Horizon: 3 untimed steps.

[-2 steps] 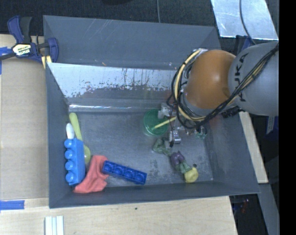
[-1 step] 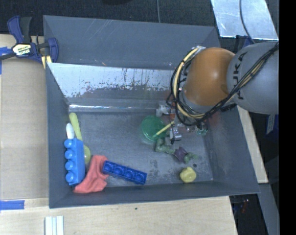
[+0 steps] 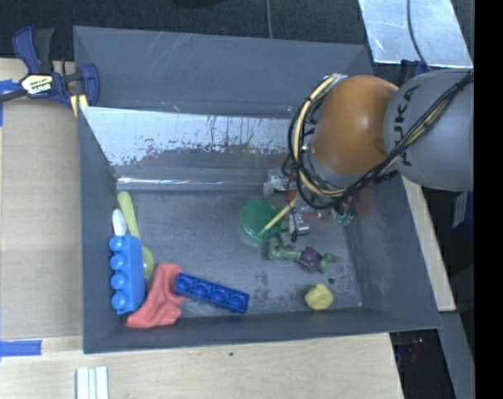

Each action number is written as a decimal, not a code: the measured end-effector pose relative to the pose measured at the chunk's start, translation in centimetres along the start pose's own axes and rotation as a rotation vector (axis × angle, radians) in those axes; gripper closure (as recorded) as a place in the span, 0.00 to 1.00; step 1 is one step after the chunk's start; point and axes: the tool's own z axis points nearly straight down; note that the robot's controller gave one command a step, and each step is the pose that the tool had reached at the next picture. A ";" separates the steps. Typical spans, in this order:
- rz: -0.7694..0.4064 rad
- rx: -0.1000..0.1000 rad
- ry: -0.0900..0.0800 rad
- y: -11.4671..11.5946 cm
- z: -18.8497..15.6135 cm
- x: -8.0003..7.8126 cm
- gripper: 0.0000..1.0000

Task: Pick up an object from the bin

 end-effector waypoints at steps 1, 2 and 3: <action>-0.153 -0.004 0.007 0.5 0.9 -1.1 0.00; 0.060 0.002 -0.008 1.1 1.1 -0.7 0.00; 0.145 0.002 -0.007 1.4 1.2 -0.6 0.00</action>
Offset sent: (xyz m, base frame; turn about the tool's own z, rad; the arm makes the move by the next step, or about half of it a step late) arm -0.0065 0.0198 -0.0157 0.2309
